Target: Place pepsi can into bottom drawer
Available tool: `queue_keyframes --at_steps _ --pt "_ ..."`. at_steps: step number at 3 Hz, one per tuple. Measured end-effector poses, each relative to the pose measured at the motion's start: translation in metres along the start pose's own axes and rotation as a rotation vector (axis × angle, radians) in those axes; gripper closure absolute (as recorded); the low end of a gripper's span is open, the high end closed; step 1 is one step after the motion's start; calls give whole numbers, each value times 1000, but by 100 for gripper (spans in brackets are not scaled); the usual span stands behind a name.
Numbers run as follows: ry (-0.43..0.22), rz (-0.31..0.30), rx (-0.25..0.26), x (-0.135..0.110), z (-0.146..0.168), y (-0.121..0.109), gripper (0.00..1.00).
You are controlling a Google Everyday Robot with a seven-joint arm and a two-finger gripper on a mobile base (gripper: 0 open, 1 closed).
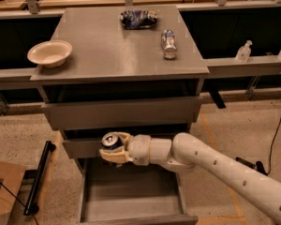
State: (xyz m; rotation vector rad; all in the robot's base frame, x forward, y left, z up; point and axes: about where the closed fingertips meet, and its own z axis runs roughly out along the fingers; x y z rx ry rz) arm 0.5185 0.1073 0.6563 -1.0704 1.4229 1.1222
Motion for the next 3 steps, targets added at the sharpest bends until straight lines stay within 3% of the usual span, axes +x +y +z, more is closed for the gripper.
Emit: queue_keyframes --at_steps 1,3 --pt "-2 85 -7 79 8 -4 100" --pt "15 120 14 110 7 0 100"
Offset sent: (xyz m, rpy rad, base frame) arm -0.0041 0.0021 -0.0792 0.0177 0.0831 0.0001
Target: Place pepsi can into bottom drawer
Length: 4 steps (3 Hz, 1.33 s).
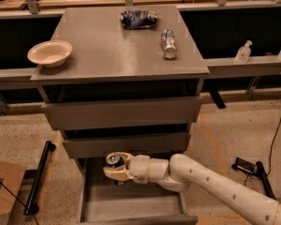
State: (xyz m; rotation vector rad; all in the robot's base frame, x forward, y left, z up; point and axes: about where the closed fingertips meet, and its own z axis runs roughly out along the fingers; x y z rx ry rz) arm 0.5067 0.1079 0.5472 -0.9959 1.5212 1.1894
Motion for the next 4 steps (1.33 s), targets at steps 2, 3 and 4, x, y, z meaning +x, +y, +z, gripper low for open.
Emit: queue_keyframes --at_steps 2,3,4 --pt "56 -137 -43 65 16 -47 100" --pt "45 -191 -26 94 16 -113 100" --pt "45 -191 -27 94 16 -113 100"
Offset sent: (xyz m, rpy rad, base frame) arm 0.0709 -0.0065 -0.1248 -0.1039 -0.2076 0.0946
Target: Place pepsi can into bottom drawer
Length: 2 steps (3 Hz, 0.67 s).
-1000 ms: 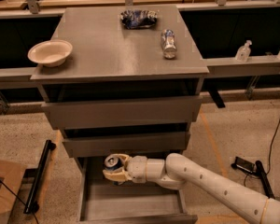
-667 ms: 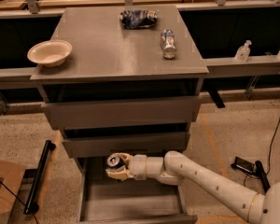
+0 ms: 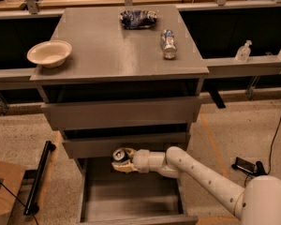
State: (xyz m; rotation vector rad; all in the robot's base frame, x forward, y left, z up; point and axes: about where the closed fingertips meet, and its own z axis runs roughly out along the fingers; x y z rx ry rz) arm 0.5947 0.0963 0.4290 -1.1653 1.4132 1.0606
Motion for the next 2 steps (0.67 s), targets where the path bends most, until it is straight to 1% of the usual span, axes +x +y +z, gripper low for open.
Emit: queue_keyframes --at_steps 1,2 --pt "-17 32 -40 33 17 6 100" --pt "-37 117 -114 85 43 22 100"
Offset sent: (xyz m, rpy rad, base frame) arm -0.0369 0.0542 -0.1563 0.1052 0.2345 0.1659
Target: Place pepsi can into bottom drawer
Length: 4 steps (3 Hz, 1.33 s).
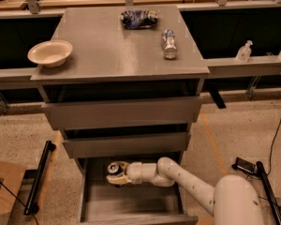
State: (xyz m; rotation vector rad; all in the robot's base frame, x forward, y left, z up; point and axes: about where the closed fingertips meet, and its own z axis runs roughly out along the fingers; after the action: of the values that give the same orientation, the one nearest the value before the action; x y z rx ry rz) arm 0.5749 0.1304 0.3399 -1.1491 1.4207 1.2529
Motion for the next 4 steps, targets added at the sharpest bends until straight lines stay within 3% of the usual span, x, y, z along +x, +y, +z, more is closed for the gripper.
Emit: queue_keyframes --at_steps 1,2,4 --pt "-19 79 -76 50 28 18 100" --pt "-28 114 -127 98 51 37 100" --pt "47 79 -199 162 82 46 100"
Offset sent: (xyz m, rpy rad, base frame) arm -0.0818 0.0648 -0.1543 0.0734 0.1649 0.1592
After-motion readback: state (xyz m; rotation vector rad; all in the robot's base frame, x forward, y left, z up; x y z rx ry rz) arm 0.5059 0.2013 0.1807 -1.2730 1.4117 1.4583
